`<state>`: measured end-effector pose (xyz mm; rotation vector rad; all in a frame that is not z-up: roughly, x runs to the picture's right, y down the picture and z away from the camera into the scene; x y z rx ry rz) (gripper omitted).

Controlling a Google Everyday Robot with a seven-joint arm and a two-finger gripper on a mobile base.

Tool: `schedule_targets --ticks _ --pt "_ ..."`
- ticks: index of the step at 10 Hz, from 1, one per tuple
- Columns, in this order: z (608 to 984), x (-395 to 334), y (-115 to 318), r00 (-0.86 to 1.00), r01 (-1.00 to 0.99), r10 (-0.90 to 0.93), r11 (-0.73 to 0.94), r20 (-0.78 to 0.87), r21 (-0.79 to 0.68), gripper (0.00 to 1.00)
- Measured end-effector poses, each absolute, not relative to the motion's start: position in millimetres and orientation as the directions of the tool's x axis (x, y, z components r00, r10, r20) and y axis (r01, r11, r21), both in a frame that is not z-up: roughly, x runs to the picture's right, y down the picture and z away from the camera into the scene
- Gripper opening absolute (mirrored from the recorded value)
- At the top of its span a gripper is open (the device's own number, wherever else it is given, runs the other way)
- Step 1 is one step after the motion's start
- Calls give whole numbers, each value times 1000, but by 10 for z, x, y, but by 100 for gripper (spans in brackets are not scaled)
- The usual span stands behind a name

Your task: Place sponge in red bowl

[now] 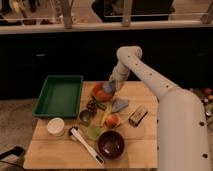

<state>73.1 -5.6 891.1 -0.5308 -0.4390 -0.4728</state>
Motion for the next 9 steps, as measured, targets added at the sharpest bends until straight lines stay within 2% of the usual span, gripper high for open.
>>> schedule_targets --ticks 6,9 --pt "8878 601 39 787 497 -274 812 553 -306 1" --pt "8957 548 -123 783 479 -260 831 565 -282 1"
